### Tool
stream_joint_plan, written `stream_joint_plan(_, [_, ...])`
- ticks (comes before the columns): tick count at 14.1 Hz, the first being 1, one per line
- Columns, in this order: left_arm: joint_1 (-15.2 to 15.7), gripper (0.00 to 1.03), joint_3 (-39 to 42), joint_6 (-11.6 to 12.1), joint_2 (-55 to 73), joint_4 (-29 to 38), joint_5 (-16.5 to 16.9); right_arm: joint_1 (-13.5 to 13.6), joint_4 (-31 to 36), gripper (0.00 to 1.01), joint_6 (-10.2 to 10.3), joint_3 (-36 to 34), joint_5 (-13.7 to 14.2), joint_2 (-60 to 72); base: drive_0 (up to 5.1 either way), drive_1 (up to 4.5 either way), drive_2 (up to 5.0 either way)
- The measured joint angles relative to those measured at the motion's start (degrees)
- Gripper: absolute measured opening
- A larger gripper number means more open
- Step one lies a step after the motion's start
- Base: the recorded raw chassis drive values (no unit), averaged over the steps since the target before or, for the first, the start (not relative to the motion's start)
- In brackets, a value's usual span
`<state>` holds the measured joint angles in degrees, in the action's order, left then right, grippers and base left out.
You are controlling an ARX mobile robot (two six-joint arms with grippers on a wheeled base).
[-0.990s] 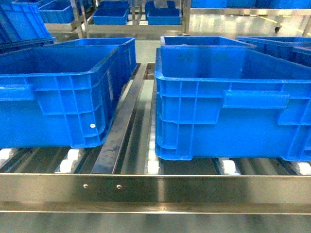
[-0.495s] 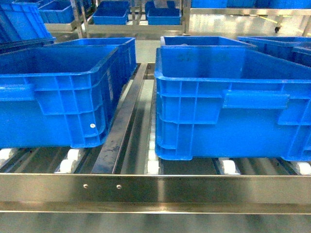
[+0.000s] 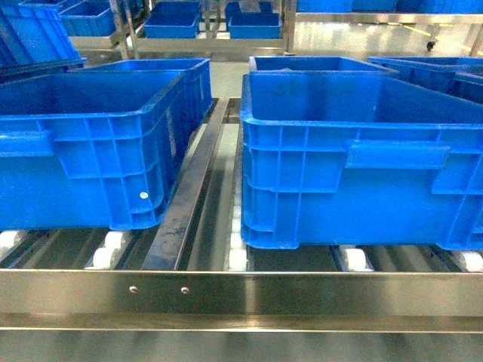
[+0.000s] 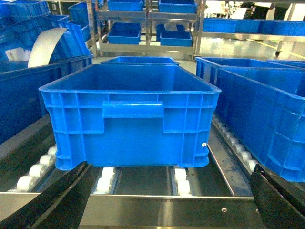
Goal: Sort blue parts and orange caps into right shelf containers
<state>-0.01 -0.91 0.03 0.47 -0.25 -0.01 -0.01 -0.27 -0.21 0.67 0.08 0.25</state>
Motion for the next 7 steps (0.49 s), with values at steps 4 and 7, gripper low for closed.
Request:
stream_joint_plan(4, [0.0,0.98,0.0,0.0,0.0,0.0,0.0,0.0,0.0,0.98,0.0,0.0,0.0,0.0,0.0,0.00,0.0])
stream_joint_plan(7, [0.0,0.98,0.0,0.0,0.0,0.0,0.0,0.0,0.0,0.98,0.0,0.0,0.0,0.0,0.0,0.00,0.0])
